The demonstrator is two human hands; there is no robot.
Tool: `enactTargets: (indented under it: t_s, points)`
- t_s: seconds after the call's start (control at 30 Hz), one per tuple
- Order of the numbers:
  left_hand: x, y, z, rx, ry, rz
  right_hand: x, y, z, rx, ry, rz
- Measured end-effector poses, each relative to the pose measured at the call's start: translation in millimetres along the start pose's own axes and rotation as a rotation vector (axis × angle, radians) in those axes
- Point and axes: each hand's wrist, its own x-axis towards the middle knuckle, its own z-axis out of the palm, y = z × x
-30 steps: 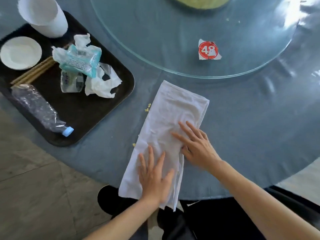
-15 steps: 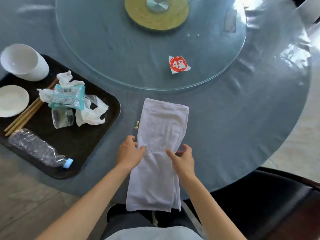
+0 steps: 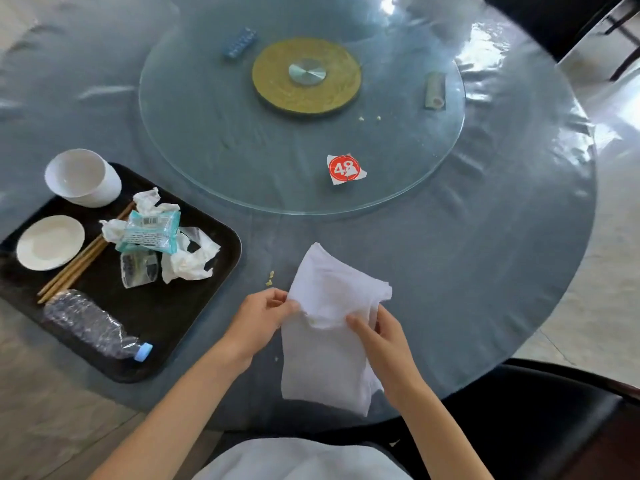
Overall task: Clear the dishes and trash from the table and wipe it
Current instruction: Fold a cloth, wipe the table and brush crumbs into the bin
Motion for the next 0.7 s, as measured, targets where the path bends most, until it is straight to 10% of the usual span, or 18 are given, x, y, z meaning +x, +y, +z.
enactTargets:
  t_s: [0.7]
  points:
    - [-70, 36, -3, -0.093, 0.184, 0.349, -42, -33, -57, -0.090, 0.172, -0.349]
